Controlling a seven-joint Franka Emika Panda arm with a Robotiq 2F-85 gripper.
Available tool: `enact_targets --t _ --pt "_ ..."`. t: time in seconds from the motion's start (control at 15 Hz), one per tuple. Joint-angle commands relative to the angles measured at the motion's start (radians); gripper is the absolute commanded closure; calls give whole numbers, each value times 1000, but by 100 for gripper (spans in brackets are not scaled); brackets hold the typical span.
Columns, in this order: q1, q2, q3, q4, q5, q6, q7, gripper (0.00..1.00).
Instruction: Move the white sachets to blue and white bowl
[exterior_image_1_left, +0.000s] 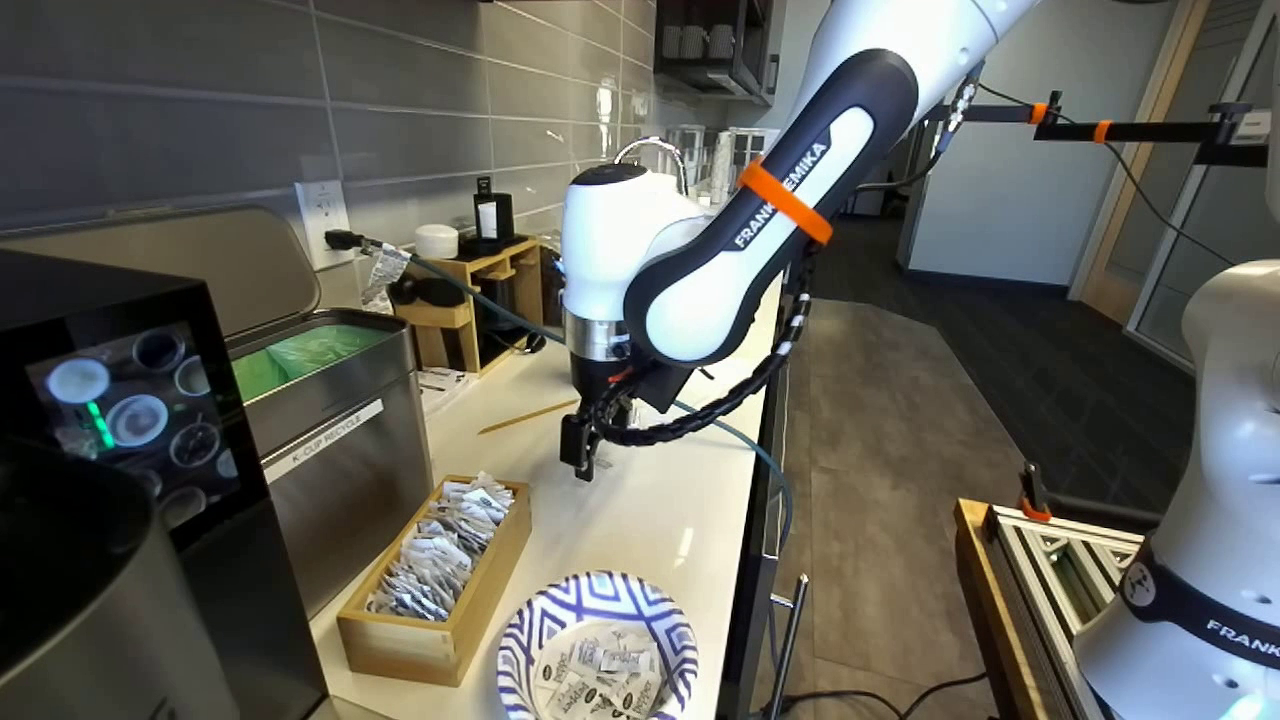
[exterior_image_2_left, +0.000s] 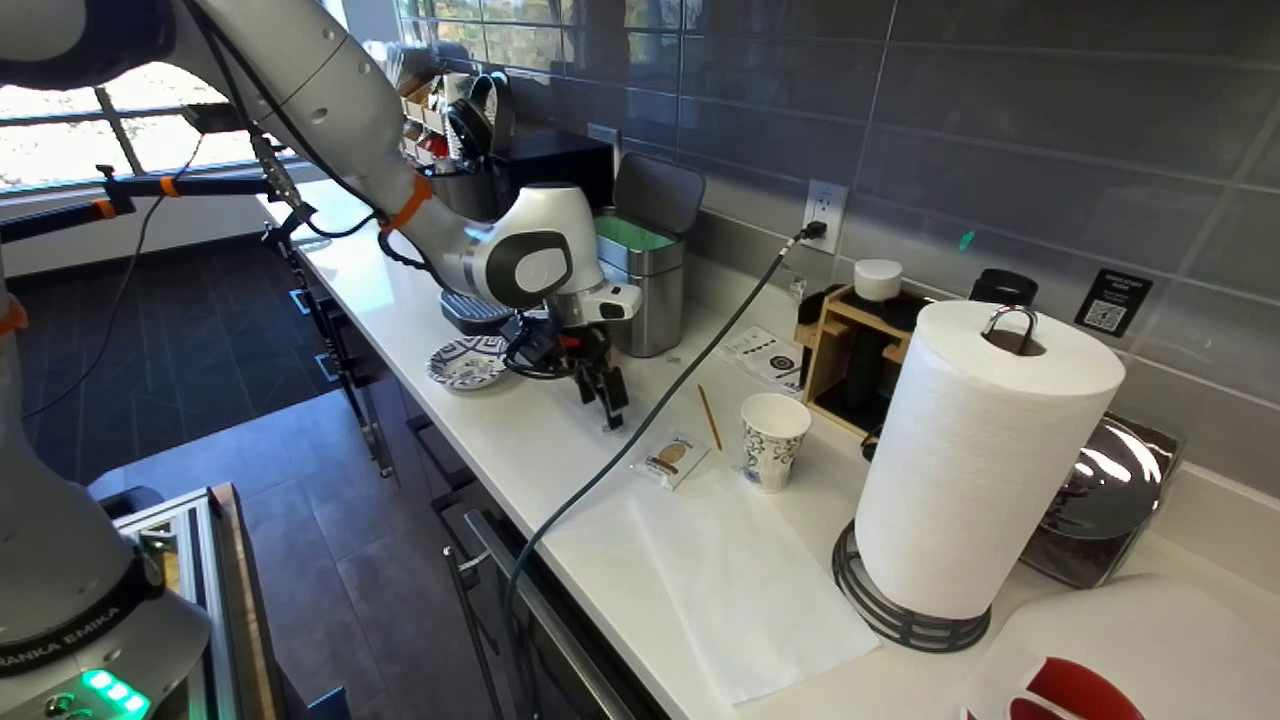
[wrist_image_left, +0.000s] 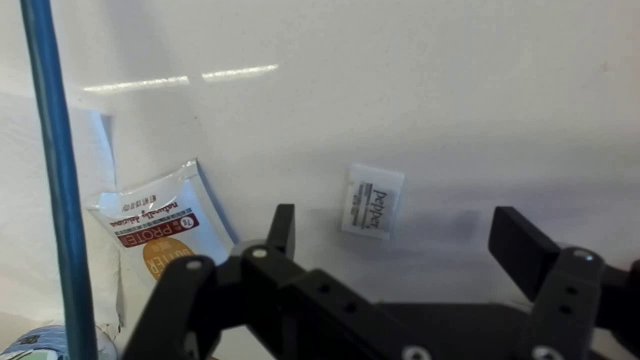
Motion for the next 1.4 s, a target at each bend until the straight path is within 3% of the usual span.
enact_targets --t 0.0,0.27,0.6,0.67,0.73,0.8,0.87,1.33 --pt "-22 57 17 63 28 -44 -14 0" --pt "-54 79 33 84 87 -70 -45 0" --pt "-130 69 82 95 244 -106 -163 4" --pt "-141 72 85 99 264 -115 -178 9" --pt "-151 74 88 100 282 -121 -192 26" --pt "-159 76 90 101 298 -128 -203 33" --pt "-168 79 92 100 311 -136 -215 35" --pt "-184 65 93 75 331 -122 -258 89"
